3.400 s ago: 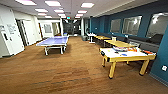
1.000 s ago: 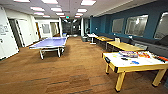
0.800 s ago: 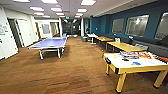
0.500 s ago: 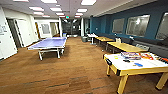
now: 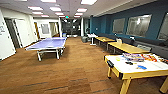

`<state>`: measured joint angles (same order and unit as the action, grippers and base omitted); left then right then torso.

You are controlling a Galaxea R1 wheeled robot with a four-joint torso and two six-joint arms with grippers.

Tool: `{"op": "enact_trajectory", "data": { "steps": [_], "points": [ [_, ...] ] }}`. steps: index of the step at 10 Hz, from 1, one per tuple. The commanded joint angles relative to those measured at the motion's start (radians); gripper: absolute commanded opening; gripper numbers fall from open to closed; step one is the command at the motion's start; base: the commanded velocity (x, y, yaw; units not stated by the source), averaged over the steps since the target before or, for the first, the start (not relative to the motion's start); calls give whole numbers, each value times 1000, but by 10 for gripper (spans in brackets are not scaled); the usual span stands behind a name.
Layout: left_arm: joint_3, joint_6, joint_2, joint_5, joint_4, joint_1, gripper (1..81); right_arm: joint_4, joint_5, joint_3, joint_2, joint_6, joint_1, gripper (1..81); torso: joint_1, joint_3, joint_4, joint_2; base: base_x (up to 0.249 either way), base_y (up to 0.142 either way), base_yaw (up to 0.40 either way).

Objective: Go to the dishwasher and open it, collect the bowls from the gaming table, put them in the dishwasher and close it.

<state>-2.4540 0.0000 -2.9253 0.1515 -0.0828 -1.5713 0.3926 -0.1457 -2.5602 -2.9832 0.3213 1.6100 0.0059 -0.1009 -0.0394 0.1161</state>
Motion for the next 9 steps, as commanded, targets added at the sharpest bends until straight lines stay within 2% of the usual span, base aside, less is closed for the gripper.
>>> {"op": "enact_trajectory", "data": {
  "steps": [1, 9],
  "points": [
    [10, 5, 3, -46, -8, 46, 811, 6, 38, 8, -3, -1, -40, 811, 0, 0, 0, 0, 190, 0, 0],
    [10, 5, 3, -47, -12, 46, 811, 3, 38, 8, -3, -2, -46, 811, 0, 0, 0, 0, 188, 0, 0]
  ]
}}
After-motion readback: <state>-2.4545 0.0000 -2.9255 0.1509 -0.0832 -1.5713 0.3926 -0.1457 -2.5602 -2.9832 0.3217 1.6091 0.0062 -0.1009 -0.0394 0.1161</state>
